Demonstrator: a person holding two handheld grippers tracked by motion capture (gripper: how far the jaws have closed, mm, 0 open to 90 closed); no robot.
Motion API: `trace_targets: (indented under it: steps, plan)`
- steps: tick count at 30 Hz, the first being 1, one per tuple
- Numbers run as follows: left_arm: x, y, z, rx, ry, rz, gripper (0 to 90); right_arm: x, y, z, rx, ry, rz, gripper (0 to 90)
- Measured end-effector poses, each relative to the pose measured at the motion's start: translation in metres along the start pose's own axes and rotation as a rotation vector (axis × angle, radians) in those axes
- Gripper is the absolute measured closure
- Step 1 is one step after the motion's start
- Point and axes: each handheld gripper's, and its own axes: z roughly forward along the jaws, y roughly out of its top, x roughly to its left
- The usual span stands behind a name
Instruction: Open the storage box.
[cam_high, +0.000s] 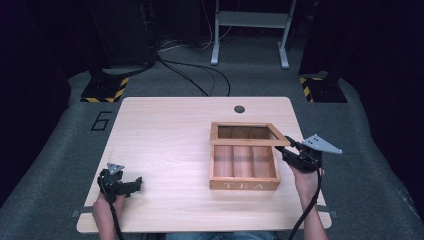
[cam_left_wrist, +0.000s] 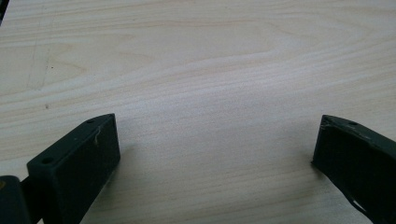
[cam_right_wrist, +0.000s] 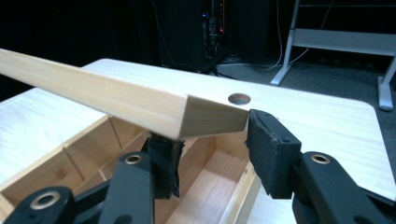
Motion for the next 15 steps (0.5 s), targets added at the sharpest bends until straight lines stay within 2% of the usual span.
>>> trace_targets:
  steps: [9, 15]
  plan:
    - [0.0, 0.0, 0.0, 0.0, 0.0, 0.0, 0.5, 0.004, -0.027, -0.004, 0.054, 0.01, 0.024, 53.4]
    - [0.0, 0.0, 0.0, -0.001, 0.0, -0.001, 0.5, 0.003, -0.045, -0.004, 0.093, 0.037, 0.042, 53.0]
